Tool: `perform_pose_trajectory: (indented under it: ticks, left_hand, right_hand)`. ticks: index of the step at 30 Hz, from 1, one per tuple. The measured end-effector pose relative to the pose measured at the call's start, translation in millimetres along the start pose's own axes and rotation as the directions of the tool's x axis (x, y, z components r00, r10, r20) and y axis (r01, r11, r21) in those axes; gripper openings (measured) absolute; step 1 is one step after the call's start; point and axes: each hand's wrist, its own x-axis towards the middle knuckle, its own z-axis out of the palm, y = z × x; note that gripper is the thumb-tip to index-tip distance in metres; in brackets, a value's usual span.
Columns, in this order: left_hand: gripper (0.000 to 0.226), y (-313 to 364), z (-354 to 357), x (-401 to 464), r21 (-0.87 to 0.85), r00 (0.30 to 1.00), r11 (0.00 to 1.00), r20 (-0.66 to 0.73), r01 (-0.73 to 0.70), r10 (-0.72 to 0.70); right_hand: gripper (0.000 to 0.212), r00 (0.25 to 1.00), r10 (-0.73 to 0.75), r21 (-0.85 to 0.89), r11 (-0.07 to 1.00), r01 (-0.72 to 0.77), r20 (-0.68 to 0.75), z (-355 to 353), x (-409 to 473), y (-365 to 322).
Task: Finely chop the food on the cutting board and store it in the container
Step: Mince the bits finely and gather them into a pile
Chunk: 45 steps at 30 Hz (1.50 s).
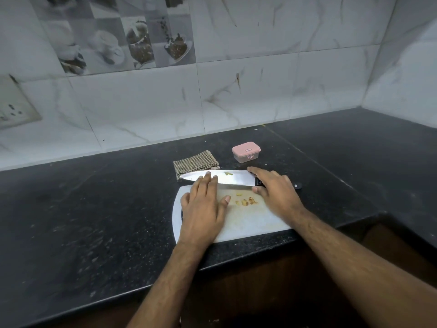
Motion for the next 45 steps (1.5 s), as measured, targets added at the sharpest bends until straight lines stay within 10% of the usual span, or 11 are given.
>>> perform_pose_trajectory:
  ticks: [17,25,45]
  left_hand:
    - [0.008,-10,-6,61,-0.345,0.994,0.937,-0.077,0.052,-0.083]
    - [0.010,-13,-7,63,0.018,0.995,0.995,-0.032,-0.098,0.098]
    - [0.016,-16,-20,33,-0.038,0.988,0.993,-0.108,-0.111,0.106]
  right_hand:
    - [0.058,0.985,-0.173,-0.173,0.970,0.169,-0.009,5,0,-4]
    - [0.060,0.984,-0.176,-0.159,0.972,0.173,-0.005,4,-2,-5]
    - [0.058,0.988,-0.143,-0.156,0.979,0.133,-0.054,4,-2,-6]
